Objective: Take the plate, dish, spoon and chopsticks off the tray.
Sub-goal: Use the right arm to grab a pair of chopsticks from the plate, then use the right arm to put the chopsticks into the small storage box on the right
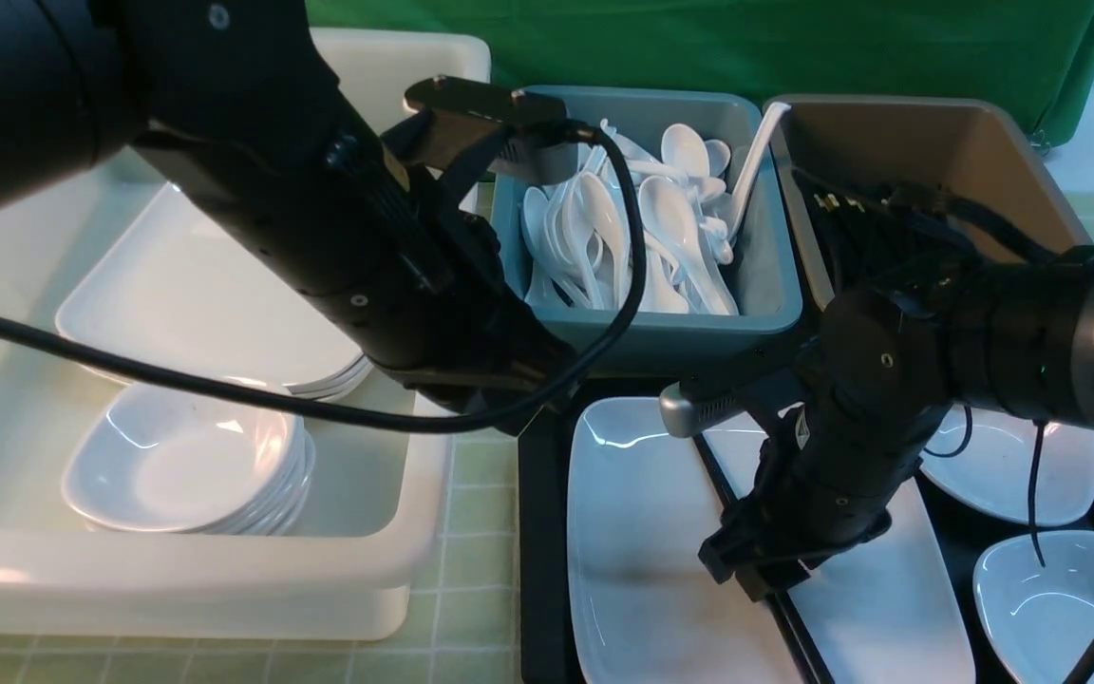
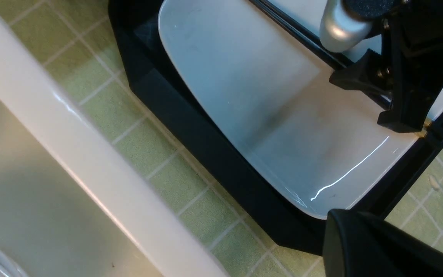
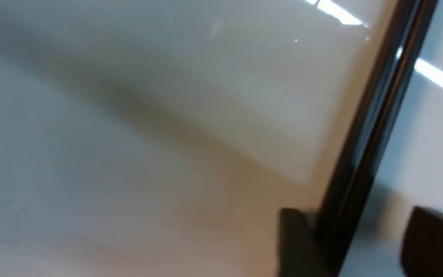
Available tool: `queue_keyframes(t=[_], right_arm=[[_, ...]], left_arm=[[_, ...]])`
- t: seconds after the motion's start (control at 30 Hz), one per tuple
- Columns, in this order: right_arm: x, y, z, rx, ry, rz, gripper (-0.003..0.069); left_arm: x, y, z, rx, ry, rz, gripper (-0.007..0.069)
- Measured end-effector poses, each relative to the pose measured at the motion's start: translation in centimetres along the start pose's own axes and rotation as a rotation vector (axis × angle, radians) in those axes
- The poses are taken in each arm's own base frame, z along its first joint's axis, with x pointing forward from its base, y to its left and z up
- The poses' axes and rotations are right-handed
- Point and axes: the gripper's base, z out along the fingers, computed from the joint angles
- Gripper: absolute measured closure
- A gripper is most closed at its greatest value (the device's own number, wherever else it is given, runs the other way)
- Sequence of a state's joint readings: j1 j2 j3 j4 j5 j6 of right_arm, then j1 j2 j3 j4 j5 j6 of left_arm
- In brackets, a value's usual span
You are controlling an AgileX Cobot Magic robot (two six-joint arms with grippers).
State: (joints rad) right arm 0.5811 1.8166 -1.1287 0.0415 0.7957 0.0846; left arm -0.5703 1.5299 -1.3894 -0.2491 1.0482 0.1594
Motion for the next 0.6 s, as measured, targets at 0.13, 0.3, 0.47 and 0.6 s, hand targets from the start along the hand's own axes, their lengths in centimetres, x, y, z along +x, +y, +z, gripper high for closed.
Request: queue_keyframes(t=[0.13, 0.3, 0.47, 0.6], right_arm=[[0.0, 0.0, 0.4, 0.000, 0.012, -0.003, 0.0567], [0.4, 0.0, 0.0, 0.001, 0.041, -0.011, 0.0561], [0.9, 0.0, -4.8, -0.011, -0.057, -0.026, 0.0561], [0.7, -1.5, -10.2, -0.017, -0.205, 0.011, 0.0561]], left_arm=[[0.0, 0.0, 0.0, 0.002, 0.000, -0.001, 0.0644], [0.0, -0.1, 0.0, 0.006, -0.001, -0.003, 0.0644], [-0.4, -0.1, 0.0, 0.013, -0.042, -0.012, 0.0644], [-1.5, -0.3, -0.1, 0.033, -0.168, -0.016, 0.0644]])
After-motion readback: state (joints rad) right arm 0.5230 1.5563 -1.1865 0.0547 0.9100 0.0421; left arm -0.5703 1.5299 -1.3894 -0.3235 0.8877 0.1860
